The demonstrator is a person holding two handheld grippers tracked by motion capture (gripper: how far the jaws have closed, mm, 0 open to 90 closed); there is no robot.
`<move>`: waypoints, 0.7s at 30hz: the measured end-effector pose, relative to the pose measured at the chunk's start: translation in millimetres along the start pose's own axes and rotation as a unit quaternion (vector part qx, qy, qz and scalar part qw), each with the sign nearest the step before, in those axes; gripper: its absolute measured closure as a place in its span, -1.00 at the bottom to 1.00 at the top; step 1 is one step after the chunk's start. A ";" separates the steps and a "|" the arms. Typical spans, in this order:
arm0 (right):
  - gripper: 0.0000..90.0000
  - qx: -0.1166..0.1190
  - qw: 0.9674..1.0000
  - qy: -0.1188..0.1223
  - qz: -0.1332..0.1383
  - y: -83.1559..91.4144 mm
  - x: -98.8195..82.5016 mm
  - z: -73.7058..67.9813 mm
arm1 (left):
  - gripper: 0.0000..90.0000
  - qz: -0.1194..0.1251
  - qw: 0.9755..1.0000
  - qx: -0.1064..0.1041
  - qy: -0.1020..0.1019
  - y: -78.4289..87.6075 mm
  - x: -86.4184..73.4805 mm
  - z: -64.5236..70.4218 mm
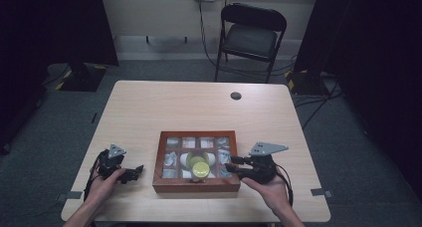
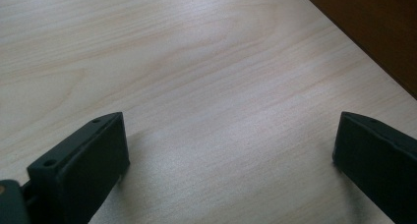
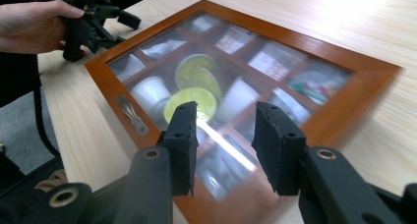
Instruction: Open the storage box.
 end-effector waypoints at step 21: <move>0.59 0.091 0.992 0.063 -0.057 -55.8 18.4 -50.6 | -1.00 0.000 1.000 -0.001 0.002 0.0 0.1 0.2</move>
Point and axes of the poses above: each handheld gripper's, and its own axes: y roughly backward along the jaws, x roughly out of its top, z roughly to its right, the point moved 5 cm from there along -y, roughly forward along the jaws, and after that the axes turned 5 degrees about -z, right-handed, at the moved point
